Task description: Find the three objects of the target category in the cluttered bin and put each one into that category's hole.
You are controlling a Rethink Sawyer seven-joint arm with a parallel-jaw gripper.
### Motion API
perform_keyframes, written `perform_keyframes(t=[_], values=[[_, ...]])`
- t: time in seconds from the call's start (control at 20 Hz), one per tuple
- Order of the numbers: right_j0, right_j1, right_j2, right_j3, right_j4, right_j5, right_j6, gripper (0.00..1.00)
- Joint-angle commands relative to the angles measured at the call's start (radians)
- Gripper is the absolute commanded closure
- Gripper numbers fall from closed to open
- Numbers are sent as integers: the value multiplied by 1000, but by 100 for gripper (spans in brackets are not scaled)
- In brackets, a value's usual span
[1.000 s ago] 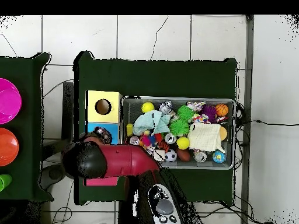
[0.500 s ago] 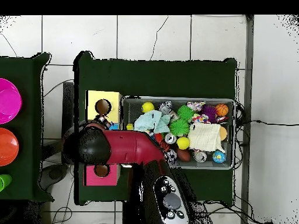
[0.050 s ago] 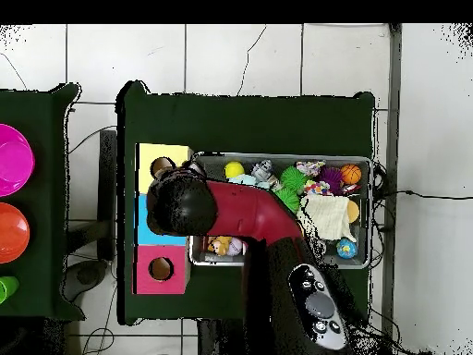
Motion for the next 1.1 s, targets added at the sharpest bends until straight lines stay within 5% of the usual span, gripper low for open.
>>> perform_keyframes(t=[0.05, 0.6, 1.1], values=[[-90, 60, 85, -96, -68, 179, -61, 100], [-313, 89, 175, -116, -178, 257, -200, 100], [-488, 148, 258, -214, -298, 412, -314, 100]])
